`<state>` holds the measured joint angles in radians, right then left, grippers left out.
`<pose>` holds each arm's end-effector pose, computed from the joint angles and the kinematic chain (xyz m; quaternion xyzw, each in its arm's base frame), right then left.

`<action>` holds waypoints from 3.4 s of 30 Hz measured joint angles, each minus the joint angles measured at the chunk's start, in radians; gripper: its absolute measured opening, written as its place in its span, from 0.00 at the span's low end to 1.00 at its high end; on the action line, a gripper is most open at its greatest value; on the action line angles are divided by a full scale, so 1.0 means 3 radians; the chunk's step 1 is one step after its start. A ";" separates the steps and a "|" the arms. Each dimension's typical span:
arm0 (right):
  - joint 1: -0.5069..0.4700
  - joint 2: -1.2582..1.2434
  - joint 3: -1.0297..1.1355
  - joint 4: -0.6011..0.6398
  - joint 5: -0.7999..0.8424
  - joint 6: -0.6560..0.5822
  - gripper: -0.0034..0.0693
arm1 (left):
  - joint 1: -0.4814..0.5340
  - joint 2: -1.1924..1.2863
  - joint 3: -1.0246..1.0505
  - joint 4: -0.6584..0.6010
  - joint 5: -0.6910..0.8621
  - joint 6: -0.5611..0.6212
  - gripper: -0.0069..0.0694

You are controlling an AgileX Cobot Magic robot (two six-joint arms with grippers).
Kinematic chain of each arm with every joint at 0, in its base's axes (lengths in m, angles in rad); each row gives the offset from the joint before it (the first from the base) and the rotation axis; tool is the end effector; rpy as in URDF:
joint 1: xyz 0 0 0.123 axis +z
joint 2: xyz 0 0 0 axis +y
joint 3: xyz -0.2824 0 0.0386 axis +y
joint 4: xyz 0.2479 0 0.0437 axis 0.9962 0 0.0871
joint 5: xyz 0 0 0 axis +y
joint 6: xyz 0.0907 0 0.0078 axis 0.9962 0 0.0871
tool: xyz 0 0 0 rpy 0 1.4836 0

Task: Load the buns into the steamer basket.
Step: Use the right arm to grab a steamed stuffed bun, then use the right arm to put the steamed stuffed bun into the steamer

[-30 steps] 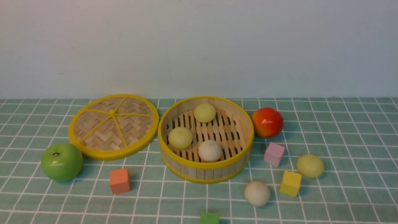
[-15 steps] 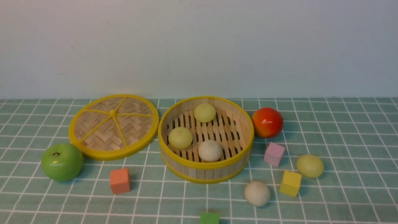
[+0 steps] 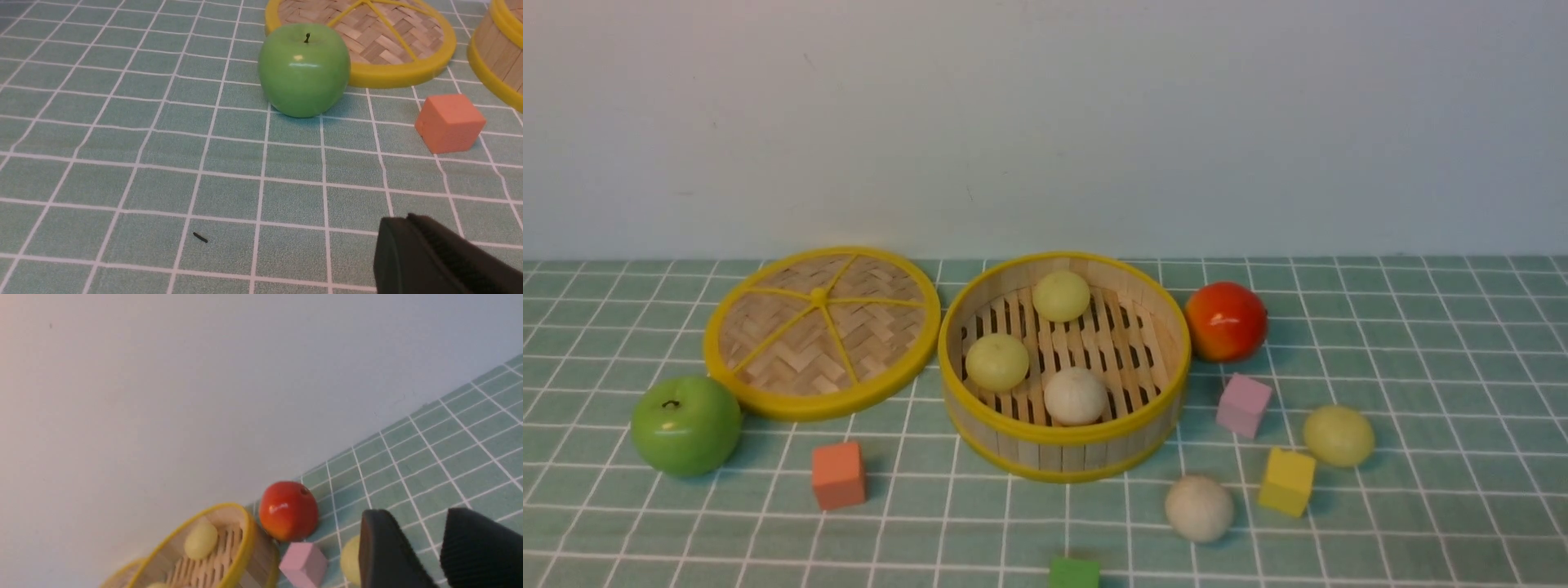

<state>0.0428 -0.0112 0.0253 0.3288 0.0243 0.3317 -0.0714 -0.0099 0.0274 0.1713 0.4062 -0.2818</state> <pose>0.0565 0.0032 0.2031 0.2067 0.6574 0.2521 0.6793 0.0520 0.0024 0.1685 -0.0410 0.8127 -0.0294 0.5805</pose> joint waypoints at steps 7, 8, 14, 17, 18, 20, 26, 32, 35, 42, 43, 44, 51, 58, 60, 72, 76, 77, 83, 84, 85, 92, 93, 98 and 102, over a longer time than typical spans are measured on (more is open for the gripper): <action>0.0000 0.0016 -0.0286 -0.0153 0.0069 -0.0024 0.38 | 0.0000 0.0000 0.0000 0.0000 0.0000 0.0000 0.12; 0.0000 0.0062 -0.0423 -0.0162 0.0153 -0.0024 0.38 | 0.0000 0.0000 0.0000 0.0000 0.0000 0.0000 0.12; 0.0000 0.1020 -0.1530 -0.0228 0.1186 -0.0143 0.38 | 0.0000 0.0000 0.0000 0.0000 0.0000 0.0000 0.12; 0.0000 0.1612 -0.2002 -0.0236 0.1719 -0.0190 0.38 | 0.0000 0.0000 0.0000 0.0000 0.0000 0.0000 0.13; 0.0000 0.1831 -0.2146 -0.0277 0.1878 -0.0260 0.38 | 0.0000 0.0000 0.0000 0.0000 0.0000 0.0000 0.13; 0.0000 0.2244 -0.2353 -0.0364 0.1974 -0.0462 0.38 | 0.0000 0.0000 0.0000 0.0000 0.0000 0.0001 0.13; 0.0000 0.3154 -0.2453 -0.0318 0.1677 -0.0792 0.38 | 0.0000 0.0000 0.0000 0.0001 -0.0003 0.0001 0.14; 0.0000 0.4330 -0.3010 -0.0021 0.1976 -0.1249 0.38 | 0.0000 0.0000 0.0000 0.0001 -0.0003 0.0004 0.14; 0.0025 0.4733 -0.3363 0.0012 0.2200 -0.1324 0.38 | 0.0000 0.0000 0.0000 0.0001 -0.0003 0.0004 0.14; 0.0339 0.5884 -0.4385 -0.0297 0.2800 -0.0949 0.38 | 0.0000 0.0000 0.0000 0.0001 -0.0003 0.0004 0.16; 0.0368 0.6005 -0.4490 -0.0381 0.2876 -0.0848 0.38 | 0.0000 0.0000 0.0000 0.0001 -0.0003 0.0004 0.16; 0.0382 0.6090 -0.4559 -0.0437 0.2937 -0.0774 0.38 | 0.0000 0.0000 0.0000 0.0001 -0.0003 0.0004 0.16; 0.0393 0.6370 -0.4705 -0.0600 0.2944 -0.0611 0.38 | 0.0000 0.0000 0.0000 0.0001 -0.0003 0.0008 0.17; 0.0393 0.6502 -0.4718 -0.0633 0.2899 -0.0601 0.38 | 0.0000 0.0000 0.0000 0.0001 -0.0003 0.0008 0.18; 0.0393 0.6560 -0.4722 -0.0644 0.2890 -0.0601 0.37 | 0.0000 0.0000 0.0000 0.0001 -0.0003 0.0008 0.18; 0.0393 0.6621 -0.4748 -0.0651 0.2953 -0.0651 0.05 | 0.0000 0.0000 0.0000 0.0001 -0.0003 0.0008 0.20; 0.0393 0.6526 -0.4974 -0.0651 0.3134 -0.0666 0.05 | 0.0000 0.0000 0.0000 0.0001 -0.0003 0.0008 0.21; 0.0394 0.6484 -0.5130 -0.0620 0.3181 -0.0676 0.05 | 0.0000 0.0000 0.0000 0.0001 -0.0003 0.0008 0.21; 0.0534 0.6406 -0.5927 -0.0115 0.3068 -0.1065 0.05 | 0.0000 0.0000 0.0000 0.0004 -0.0003 0.0008 0.22; 0.0609 0.6427 -0.6014 0.0032 0.3005 -0.1196 0.05 | 0.0000 0.0000 0.0000 0.0004 -0.0003 0.0008 0.22; 0.0678 0.6469 -0.6090 0.0161 0.2942 -0.1307 0.05 | 0.0000 0.0000 0.0000 0.0004 -0.0003 0.0008 0.22; 0.0957 0.6901 -0.6154 0.0336 0.2507 -0.1513 0.05 | 0.0000 0.0000 0.0000 0.0004 -0.0003 0.0008 0.23; 0.0964 0.6993 -0.6154 0.0336 0.2429 -0.1519 0.05 | 0.0000 0.0000 0.0000 0.0004 -0.0003 0.0008 0.23; 0.0964 0.7235 -0.6154 0.0362 0.2149 -0.1523 0.05 | 0.0000 0.0000 0.0000 0.0004 -0.0003 0.0008 0.24; 0.0964 0.7332 -0.6154 0.0370 0.2108 -0.1523 0.05 | 0.0000 0.0000 0.0000 0.0004 -0.0003 0.0008 0.24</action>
<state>0.3322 2.1884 -1.8208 0.4400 0.6566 -0.1253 -0.0714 -0.0099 0.0274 0.1724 0.4053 -0.2794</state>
